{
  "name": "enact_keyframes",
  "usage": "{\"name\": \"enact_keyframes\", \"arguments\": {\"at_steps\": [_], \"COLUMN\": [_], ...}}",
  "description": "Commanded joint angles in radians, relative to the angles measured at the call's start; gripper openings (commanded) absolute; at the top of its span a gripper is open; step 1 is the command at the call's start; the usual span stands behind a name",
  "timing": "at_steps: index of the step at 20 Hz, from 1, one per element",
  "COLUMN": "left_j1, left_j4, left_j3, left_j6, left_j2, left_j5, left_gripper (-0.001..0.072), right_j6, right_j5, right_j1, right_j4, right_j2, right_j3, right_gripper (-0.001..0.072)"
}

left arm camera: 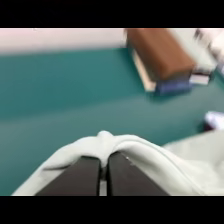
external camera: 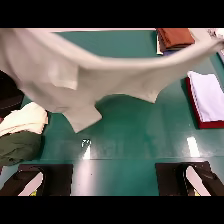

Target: Fold the shirts.

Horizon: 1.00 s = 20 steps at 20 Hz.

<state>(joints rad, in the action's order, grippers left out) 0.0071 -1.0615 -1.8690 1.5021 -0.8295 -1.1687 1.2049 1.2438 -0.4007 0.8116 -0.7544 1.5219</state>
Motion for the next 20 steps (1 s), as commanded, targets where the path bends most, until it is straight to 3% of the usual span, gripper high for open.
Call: {"name": "enact_keyframes", "arguments": {"at_steps": [1,5,9,11,15,20], "left_j1": [0.0,0.0,0.0,0.0,0.0,0.0], "left_j4": [-0.012,-0.022,-0.059,-0.058,-0.058,-0.056], "left_j3": [-0.281,-0.347,-0.123,0.026,0.258,0.341], "left_j6": [0.04,0.043,0.054,0.053,0.033,-0.019], "left_j2": [0.014,0.012,-0.014,-0.067,-0.289,-0.631], "left_j5": [0.005,0.028,0.019,-0.01,-0.071,-0.028], "left_gripper": [0.0024,0.0024,0.0024,0.0024,0.0025,0.0026], "right_j6": [0.043,0.083,0.135,0.176,0.209,0.233], "right_j5": [0.018,0.132,0.208,0.227,0.26,0.216], "right_j1": [-0.123,-0.204,-0.154,-0.073,0.138,0.245], "right_j4": [0.003,0.002,0.005,0.063,0.317,0.394], "right_j2": [0.031,-0.053,-0.206,-0.288,-0.476,-0.755], "right_j3": [0.246,0.436,0.508,0.441,0.21,0.109], "right_gripper": [0.0024,0.0023,0.0022,0.0023,0.0023,0.0023]}}
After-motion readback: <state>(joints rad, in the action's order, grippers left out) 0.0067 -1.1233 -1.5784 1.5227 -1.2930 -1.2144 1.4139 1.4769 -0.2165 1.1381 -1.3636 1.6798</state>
